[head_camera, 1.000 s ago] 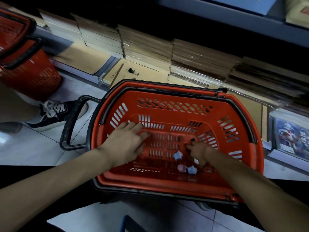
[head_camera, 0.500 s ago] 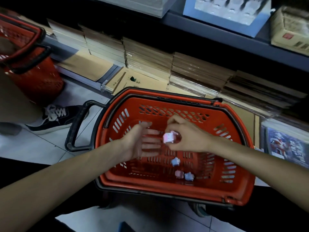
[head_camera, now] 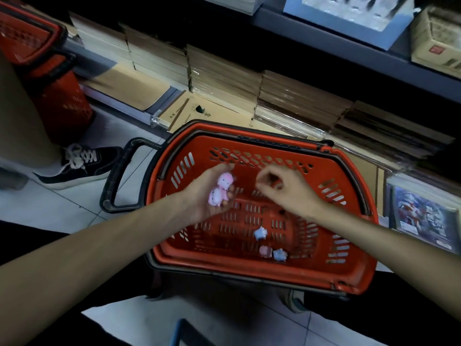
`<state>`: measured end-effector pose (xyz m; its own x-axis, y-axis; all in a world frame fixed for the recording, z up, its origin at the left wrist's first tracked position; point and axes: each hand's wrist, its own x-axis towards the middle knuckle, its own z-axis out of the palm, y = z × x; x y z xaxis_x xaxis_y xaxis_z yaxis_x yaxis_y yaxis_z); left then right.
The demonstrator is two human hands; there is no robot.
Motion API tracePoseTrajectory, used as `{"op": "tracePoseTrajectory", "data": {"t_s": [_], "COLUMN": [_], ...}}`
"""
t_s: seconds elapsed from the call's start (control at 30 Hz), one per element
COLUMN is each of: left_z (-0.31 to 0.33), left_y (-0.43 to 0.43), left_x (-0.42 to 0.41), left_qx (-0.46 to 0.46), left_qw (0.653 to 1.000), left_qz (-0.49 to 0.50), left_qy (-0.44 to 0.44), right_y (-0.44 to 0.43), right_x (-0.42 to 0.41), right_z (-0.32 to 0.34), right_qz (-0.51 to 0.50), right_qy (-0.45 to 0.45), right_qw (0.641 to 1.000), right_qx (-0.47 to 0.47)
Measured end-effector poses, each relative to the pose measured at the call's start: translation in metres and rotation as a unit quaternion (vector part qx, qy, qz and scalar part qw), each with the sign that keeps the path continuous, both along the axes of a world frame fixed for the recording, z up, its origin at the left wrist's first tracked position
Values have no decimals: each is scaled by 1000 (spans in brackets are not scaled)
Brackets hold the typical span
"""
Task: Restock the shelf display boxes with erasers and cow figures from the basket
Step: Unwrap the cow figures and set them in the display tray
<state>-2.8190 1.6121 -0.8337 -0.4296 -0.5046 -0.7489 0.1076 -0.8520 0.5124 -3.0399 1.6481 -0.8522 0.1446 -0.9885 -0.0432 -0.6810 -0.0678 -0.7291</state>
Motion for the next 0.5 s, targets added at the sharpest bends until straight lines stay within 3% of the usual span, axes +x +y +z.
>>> {"op": "tracePoseTrajectory", "data": {"t_s": [0.07,0.2,0.4,0.47,0.5], "left_z": [-3,-12,-16,-16,-16], "left_y": [1,3,2,0,-1], "left_x": [3,6,4,4,4], "left_qx": [-9,-23,-12,-1,4], "left_qw": [1000,999,999,999,999], "left_qz": [-13,-42,-35,-30,-26], "left_qy": [-13,-22,-24,-29,-36], "right_y": [5,24,36,39,40], "right_x": [-16,-23,-21,-16,-16], "right_z": [-43,-112,-174,-185,-191], "right_qz": [72,251,426,474,481], "right_qy": [132,347,429,485,499], "right_qw": [983,875,771,711,700], "right_qx": [103,225,200,185,172]}}
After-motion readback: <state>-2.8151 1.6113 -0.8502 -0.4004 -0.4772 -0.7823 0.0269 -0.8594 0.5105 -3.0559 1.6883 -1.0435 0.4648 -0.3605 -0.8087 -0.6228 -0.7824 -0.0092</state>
